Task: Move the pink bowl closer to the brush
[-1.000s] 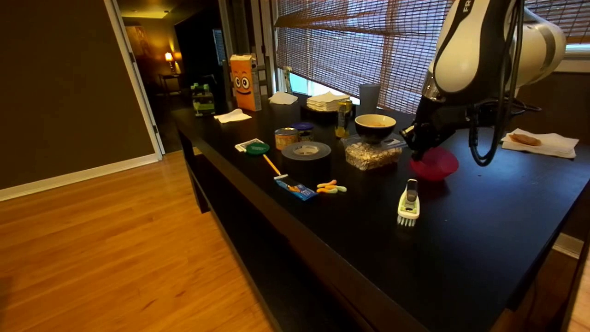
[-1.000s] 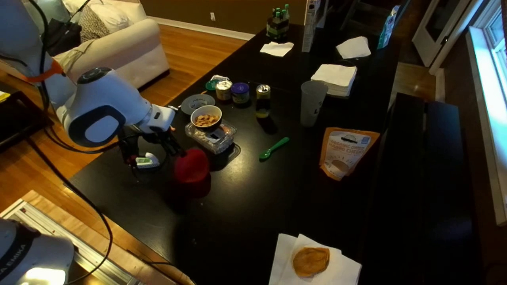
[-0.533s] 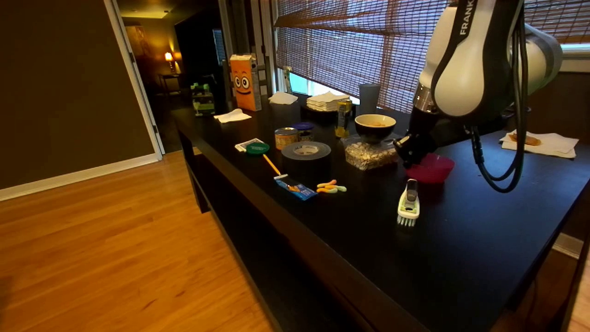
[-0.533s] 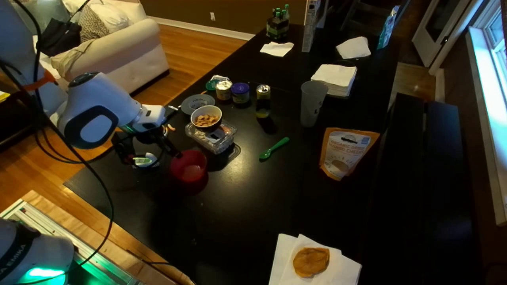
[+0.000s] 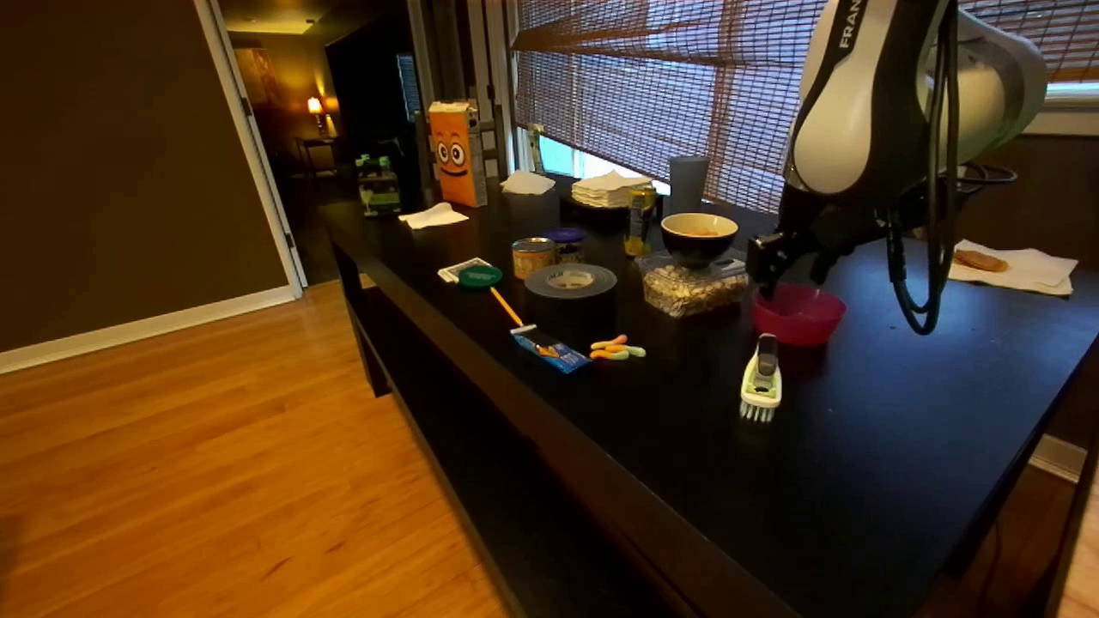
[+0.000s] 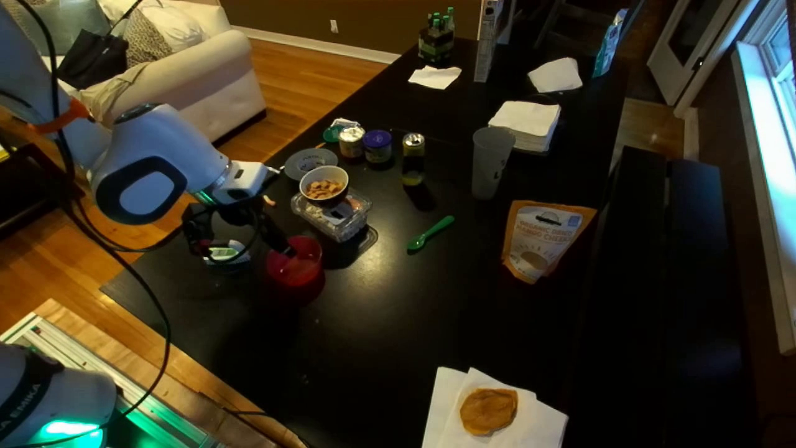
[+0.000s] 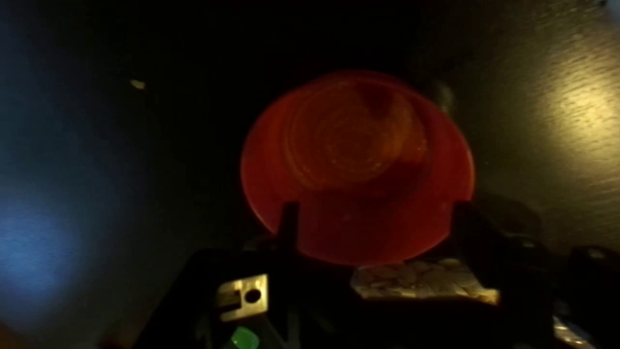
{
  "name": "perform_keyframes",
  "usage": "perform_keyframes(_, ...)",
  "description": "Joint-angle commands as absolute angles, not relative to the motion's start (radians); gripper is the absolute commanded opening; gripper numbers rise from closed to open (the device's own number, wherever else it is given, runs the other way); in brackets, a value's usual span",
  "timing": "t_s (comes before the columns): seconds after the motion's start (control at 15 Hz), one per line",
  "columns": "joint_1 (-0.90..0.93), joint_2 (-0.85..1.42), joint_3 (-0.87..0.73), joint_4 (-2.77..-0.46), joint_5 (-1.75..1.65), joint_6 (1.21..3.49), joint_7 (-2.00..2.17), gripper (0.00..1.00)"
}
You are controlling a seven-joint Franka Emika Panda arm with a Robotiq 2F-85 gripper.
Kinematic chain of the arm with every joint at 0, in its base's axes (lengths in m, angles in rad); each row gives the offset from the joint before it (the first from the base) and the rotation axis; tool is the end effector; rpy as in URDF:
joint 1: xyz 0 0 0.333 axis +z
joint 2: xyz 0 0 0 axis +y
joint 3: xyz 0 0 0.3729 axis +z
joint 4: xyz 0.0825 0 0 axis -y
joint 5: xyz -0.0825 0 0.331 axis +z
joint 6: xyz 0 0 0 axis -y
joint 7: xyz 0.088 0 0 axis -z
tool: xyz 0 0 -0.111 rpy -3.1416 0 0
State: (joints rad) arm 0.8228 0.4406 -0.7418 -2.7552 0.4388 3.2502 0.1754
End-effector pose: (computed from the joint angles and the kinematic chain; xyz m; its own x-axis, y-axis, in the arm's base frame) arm 0.4006 -0.0164 0.2522 0.8645 -0.3974 0.3077 -0.4649 -0.8650 0.1890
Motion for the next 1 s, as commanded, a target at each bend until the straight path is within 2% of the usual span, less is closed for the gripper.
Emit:
perform_keyframes(0.0,0.942,0.404,-0.896,-2.755,0.535,3.071,0.041,1.00)
perform_keyframes(0.67,1.076,0.158,-1.277,-2.743,0.534,2.723,-0.427,1.00)
perform_keyframes(0.73,1.043,0.235,-1.199,-2.741,0.547,2.789,-0.341,1.00)
perform_keyframes(0.93,1.057,0.187,-1.263,-2.741,0.546,2.740,-0.415,1.00)
